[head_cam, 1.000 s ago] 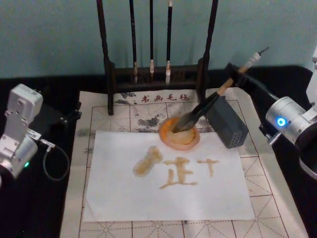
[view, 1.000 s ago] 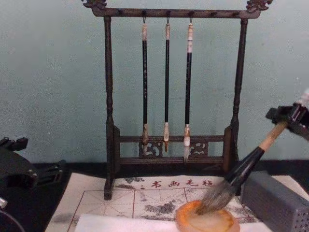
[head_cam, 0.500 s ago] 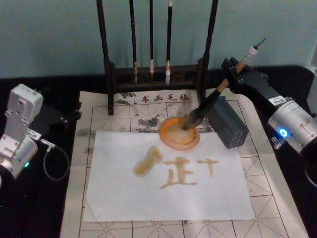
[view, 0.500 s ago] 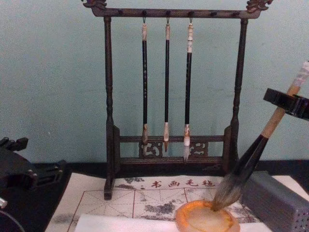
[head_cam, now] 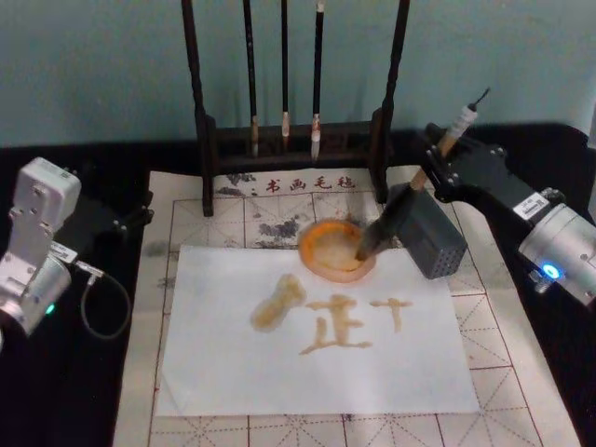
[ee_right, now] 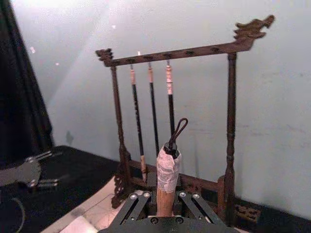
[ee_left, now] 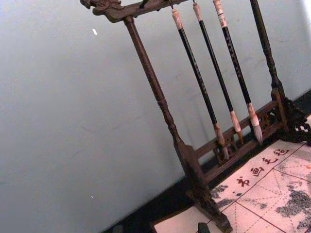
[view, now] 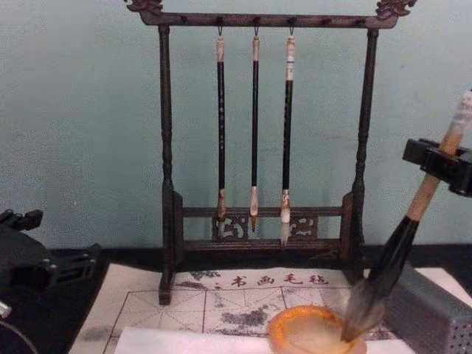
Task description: Pick up the brush from the inkstone, write on the paper, then place the brush back to its original position.
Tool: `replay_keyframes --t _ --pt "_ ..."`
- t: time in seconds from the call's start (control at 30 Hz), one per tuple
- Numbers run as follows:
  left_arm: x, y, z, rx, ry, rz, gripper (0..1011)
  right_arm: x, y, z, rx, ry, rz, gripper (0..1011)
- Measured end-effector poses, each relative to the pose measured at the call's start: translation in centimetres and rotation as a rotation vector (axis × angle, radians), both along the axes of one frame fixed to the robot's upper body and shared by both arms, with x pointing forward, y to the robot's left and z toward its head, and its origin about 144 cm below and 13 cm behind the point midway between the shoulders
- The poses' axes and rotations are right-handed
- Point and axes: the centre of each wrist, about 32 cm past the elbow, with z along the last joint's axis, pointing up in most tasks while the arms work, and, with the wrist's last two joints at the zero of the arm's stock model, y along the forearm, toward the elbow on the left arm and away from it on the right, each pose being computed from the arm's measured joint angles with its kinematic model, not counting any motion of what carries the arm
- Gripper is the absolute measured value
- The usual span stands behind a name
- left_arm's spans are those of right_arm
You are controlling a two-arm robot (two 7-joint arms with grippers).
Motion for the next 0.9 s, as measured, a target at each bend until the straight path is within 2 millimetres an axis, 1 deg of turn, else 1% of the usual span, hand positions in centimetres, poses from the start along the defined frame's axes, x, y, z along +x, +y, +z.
replay_keyframes --t 0.33,0.9 --pt "0.0 0.0 0.0 0.0 0.0 0.0 1001 -0.8 -1.3 0.0 -0.095 -0.047 0.074 185" --pt "0.0 0.0 0.0 0.0 0.0 0.0 1001 -1.9 -2.2 0.2 -0.171 -0.062 0.152 185"
